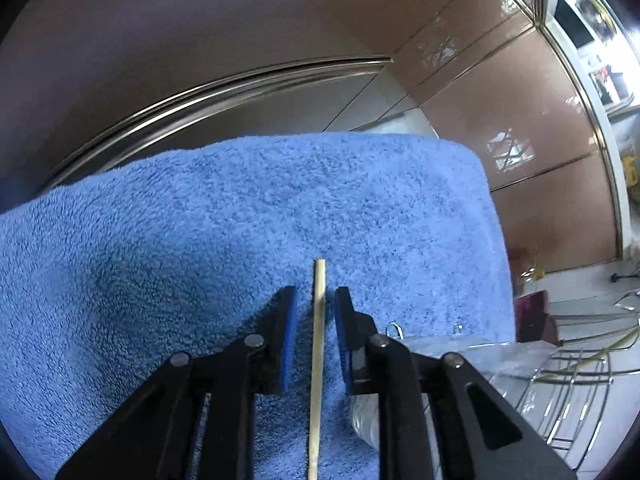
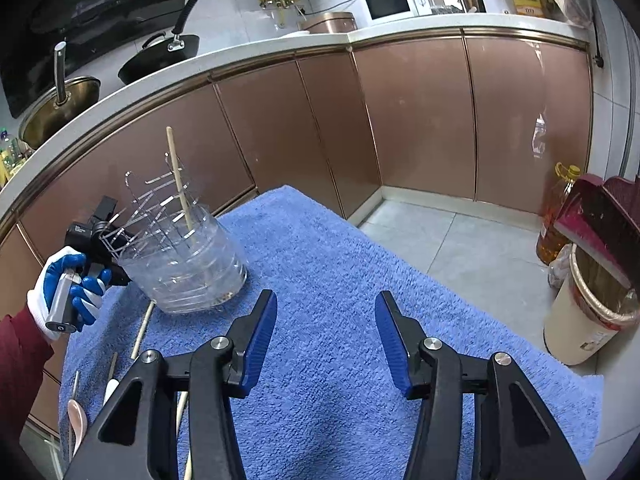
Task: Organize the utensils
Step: 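Lower the chopstick in the left tool down into the utensil holder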
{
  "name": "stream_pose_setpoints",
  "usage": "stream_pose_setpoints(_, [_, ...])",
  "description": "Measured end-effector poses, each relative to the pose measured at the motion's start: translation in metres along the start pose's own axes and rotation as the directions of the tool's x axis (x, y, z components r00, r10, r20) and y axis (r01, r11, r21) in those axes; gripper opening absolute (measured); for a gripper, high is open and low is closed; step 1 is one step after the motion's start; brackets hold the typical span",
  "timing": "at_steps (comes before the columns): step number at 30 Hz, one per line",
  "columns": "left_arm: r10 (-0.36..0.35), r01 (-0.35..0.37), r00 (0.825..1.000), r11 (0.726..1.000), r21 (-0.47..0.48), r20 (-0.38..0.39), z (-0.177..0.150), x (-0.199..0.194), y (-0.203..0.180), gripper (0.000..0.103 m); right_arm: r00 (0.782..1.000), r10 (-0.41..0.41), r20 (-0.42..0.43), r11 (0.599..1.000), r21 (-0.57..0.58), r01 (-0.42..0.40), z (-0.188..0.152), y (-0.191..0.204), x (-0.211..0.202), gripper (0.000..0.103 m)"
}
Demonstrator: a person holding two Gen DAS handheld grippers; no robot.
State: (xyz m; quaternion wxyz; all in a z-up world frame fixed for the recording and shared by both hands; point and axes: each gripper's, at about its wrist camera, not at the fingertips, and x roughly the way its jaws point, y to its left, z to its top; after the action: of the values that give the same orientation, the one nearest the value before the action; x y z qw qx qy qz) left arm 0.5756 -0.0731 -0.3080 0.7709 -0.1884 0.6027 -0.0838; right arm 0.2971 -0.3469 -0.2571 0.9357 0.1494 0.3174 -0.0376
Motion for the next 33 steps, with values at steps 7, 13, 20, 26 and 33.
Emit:
stream_pose_setpoints(7, [0.102, -0.102, 0.995, 0.994, 0.045, -0.006, -0.004, 0.006, -0.020, 0.005, 1.000, -0.009, -0.023, 1.000, 0.024, 0.010, -0.008, -0.007, 0.009, 0.052])
stream_pose_setpoints(13, [0.162, -0.162, 0.987, 0.985, 0.063, 0.002, -0.012, -0.001, -0.010, 0.005, 0.999, -0.016, -0.032, 1.000, 0.023, 0.017, -0.010, -0.010, 0.010, 0.052])
stream_pose_setpoints(20, [0.176, -0.174, 0.983, 0.984, 0.039, -0.043, -0.006, 0.000, 0.004, 0.006, 0.999, -0.024, -0.022, 0.999, 0.041, 0.024, -0.009, -0.017, 0.006, 0.053])
stream_pose_setpoints(26, [0.086, -0.088, 0.992, 0.996, 0.013, 0.090, -0.019, -0.025, 0.010, 0.005, 0.999, -0.017, -0.033, 0.999, 0.038, 0.018, -0.012, -0.014, 0.006, 0.053])
stream_pose_setpoints(33, [-0.119, 0.076, 0.907, 0.990, 0.121, 0.403, -0.079, -0.132, 0.000, 0.005, 1.000, -0.004, -0.008, 1.000, 0.015, 0.004, -0.013, -0.006, -0.012, 0.054])
